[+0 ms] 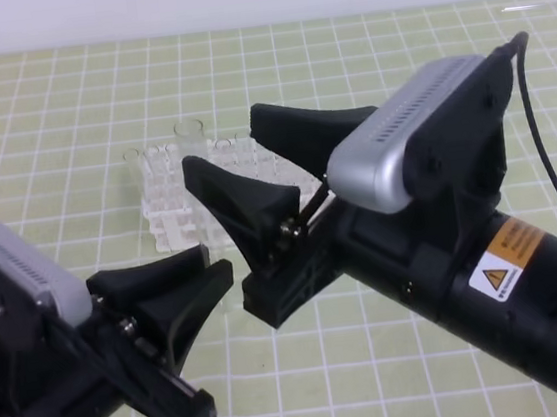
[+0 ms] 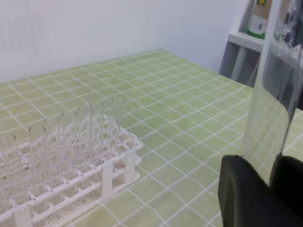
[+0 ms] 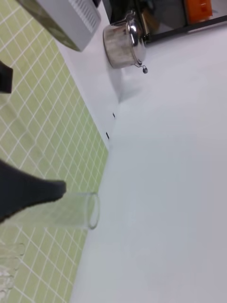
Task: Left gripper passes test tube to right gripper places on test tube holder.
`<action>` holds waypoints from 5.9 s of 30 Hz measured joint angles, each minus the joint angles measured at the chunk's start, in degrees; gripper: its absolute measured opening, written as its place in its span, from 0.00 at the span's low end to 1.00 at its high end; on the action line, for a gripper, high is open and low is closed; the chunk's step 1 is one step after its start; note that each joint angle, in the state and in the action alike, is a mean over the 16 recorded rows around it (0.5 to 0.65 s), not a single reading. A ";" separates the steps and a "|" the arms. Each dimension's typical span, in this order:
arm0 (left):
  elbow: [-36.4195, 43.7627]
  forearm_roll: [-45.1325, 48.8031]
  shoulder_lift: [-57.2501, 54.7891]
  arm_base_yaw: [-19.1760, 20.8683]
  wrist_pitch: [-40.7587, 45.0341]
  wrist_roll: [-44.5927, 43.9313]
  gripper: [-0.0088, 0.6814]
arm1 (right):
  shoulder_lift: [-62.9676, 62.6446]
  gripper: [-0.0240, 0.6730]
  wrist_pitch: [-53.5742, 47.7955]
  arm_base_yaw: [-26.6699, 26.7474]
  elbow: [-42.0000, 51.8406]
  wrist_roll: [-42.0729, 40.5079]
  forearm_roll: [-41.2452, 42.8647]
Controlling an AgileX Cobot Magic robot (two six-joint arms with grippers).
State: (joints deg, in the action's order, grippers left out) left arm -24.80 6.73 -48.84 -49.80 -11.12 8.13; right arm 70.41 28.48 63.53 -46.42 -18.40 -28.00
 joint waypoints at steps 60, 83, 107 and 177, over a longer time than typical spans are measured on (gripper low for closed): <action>-0.01 2.95 -0.05 -4.59 -0.08 3.86 0.09 | 2.93 0.27 -0.52 0.05 -0.91 2.35 0.84; -0.03 2.99 0.01 -4.60 0.23 3.87 0.42 | 2.93 0.16 -1.13 -0.15 -0.98 1.89 1.30; 0.96 1.93 32.69 -4.61 27.43 3.80 0.01 | 1.09 0.16 -6.67 -2.29 -0.94 -4.70 -4.42; 25.19 -0.08 42.46 -4.58 14.14 4.23 0.01 | 8.66 0.16 3.05 -23.55 -1.00 12.06 17.08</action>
State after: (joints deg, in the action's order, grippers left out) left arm 0.39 6.65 -6.37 -54.39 3.01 12.36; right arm 79.07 31.53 39.98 -47.42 -6.34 -10.93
